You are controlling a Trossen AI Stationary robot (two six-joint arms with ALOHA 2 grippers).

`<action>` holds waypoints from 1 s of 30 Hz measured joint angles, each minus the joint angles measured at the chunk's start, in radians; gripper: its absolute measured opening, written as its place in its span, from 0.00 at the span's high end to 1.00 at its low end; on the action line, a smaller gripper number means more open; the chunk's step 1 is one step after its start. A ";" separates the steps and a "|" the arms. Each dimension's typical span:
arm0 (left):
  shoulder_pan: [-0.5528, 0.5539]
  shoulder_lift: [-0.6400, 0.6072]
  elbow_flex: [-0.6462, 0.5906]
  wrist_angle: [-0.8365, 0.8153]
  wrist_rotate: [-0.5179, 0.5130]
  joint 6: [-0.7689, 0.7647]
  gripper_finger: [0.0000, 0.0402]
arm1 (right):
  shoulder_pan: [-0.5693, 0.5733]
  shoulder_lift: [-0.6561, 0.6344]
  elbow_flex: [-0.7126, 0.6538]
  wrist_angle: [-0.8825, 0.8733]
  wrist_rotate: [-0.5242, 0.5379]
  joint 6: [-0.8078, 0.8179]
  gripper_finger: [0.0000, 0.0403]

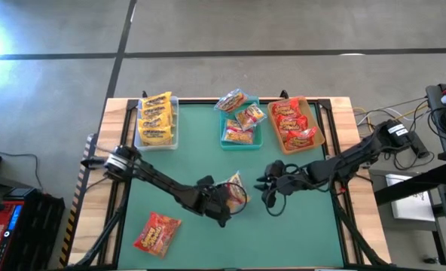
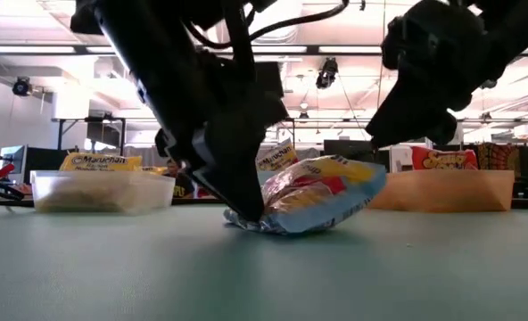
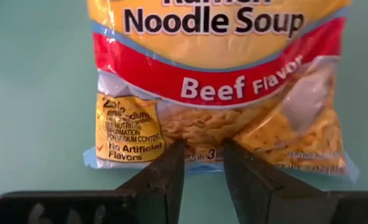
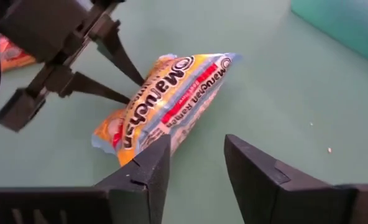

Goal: Sort Maruchan noodles
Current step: Put the blue noodle pack into the green bin

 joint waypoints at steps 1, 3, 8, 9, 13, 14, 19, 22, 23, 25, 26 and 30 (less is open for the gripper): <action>0.000 0.011 0.001 0.003 -0.010 0.000 0.76 | -0.008 0.000 0.000 -0.005 -0.014 0.015 0.64; 0.000 0.027 0.003 0.013 -0.022 0.000 0.76 | -0.023 0.000 0.000 -0.015 -0.046 0.050 0.61; -0.003 0.049 0.004 0.025 -0.055 0.014 0.76 | -0.047 0.000 -0.001 -0.008 -0.077 0.109 0.50; -0.003 0.051 0.005 0.027 -0.061 0.017 0.76 | -0.051 0.000 -0.001 -0.008 -0.077 0.123 0.48; -0.003 0.053 0.003 0.044 -0.086 0.050 0.76 | -0.061 0.000 -0.001 -0.008 -0.077 0.147 0.41; -0.003 0.054 0.003 0.049 -0.093 0.060 0.76 | -0.061 0.000 -0.001 -0.007 -0.077 0.153 0.39; 0.003 0.058 0.001 0.096 -0.126 0.121 0.76 | -0.060 0.000 -0.001 -0.007 -0.078 0.186 0.35; 0.012 0.059 -0.001 0.117 -0.127 0.140 0.76 | -0.060 0.000 -0.001 -0.007 -0.077 0.205 0.35; 0.015 0.060 -0.001 0.122 -0.127 0.144 0.76 | -0.060 0.000 -0.001 -0.007 -0.077 0.211 0.35; 0.020 0.072 0.000 0.141 -0.136 0.149 0.76 | -0.060 0.000 -0.002 -0.007 -0.077 0.228 0.35; 0.022 0.078 0.000 0.148 -0.139 0.149 0.76 | -0.060 0.000 -0.002 -0.007 -0.077 0.234 0.35; 0.025 0.107 0.002 0.181 -0.157 0.149 0.76 | -0.060 0.001 -0.005 -0.008 -0.073 0.256 0.35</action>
